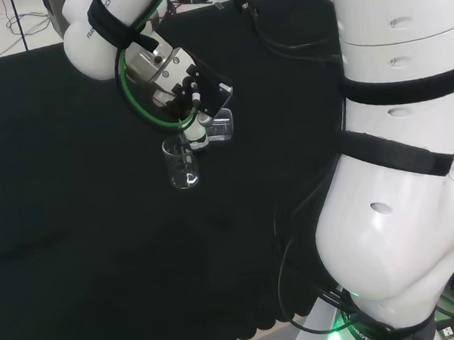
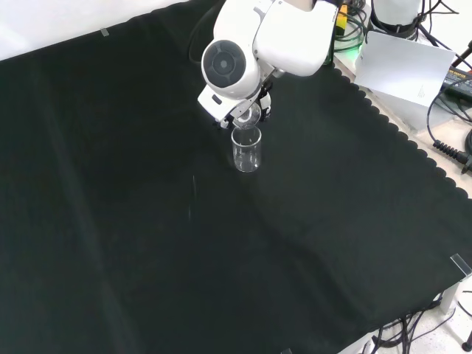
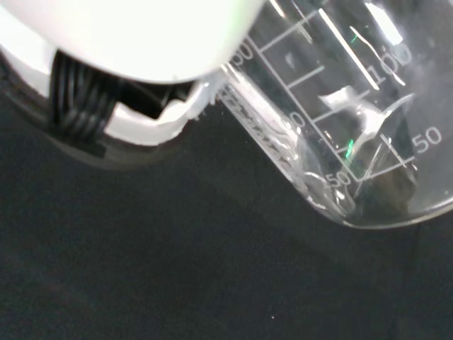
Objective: Pour the water from the handheld beaker into the one on the table.
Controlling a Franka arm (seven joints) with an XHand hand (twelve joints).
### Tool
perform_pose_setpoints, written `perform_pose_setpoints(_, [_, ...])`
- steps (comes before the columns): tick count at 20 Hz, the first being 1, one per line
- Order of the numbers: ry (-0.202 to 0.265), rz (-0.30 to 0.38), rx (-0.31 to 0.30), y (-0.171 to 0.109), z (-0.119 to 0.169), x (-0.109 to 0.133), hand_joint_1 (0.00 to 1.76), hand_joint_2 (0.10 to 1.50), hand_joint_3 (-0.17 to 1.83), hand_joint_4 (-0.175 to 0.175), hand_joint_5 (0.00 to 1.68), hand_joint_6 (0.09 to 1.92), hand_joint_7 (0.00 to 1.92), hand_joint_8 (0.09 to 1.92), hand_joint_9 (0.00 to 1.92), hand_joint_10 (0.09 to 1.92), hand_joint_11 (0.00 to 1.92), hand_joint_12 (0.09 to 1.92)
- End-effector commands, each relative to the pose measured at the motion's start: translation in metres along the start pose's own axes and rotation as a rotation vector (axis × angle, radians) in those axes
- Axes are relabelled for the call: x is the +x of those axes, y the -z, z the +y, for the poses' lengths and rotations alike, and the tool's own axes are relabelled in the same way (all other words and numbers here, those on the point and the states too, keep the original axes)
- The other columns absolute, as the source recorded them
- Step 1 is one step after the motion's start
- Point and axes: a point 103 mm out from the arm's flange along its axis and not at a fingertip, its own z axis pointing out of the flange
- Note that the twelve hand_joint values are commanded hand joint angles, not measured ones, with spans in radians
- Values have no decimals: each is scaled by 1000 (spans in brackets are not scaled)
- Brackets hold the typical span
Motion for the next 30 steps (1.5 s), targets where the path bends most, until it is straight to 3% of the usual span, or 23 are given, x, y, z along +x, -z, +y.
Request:
perform_pose_setpoints(1, [-5, -25, 7, 4, 0, 3, 1341, 433, 945, -140, 1403, 451, 1536, 472, 1791, 110, 1451, 669])
perform_pose_setpoints(19, [-21, -84, 61, 12, 2, 11, 1341, 434, 943, -133, 1404, 450, 1536, 468, 1789, 110, 1453, 670])
perform_pose_setpoints(30, [-23, -87, 79, 3, 1, -1, 1340, 435, 942, -129, 1405, 449, 1536, 467, 1786, 110, 1454, 671])
